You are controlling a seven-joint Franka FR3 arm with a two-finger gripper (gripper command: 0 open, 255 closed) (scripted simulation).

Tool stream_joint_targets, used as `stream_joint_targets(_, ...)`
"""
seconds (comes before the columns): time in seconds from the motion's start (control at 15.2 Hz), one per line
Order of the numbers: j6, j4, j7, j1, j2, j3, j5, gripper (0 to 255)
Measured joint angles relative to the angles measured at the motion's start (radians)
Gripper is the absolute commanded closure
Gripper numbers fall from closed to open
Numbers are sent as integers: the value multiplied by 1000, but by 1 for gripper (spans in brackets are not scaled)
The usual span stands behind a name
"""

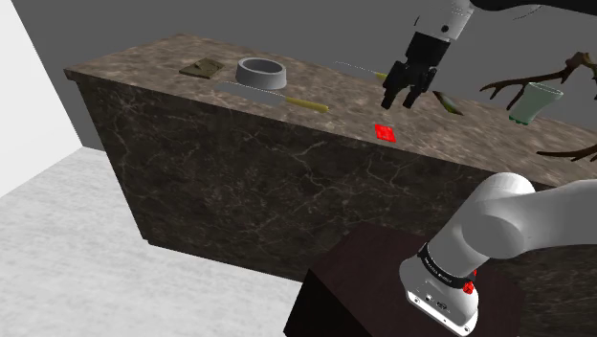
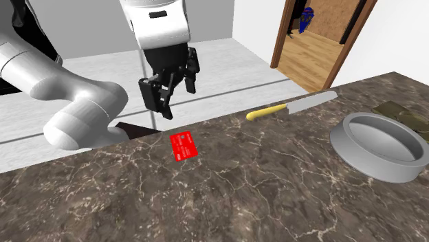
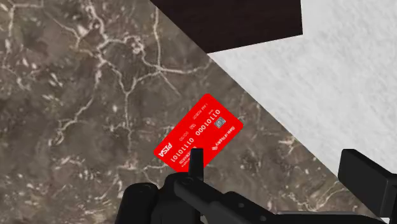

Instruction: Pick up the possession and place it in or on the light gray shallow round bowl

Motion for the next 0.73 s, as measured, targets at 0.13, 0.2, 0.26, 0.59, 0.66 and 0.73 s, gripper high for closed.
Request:
stream_joint_targets(0.13, 40, -40, 41, -21, -32, 28, -13, 0)
stream_joint_targets(0.2, 109, -100, 117, -58, -78, 70, -35, 0)
stream_joint_targets(0.26, 197, -171, 213, -101, -125, 127, -59, 0)
stream_joint_targets(0.59, 511, -429, 668, -307, -309, 403, -156, 0)
stream_joint_targets(0.66, 538, -447, 690, -317, -308, 416, -159, 0)
stream_joint_targets(0.73, 559, -460, 701, -325, -306, 421, -163, 0)
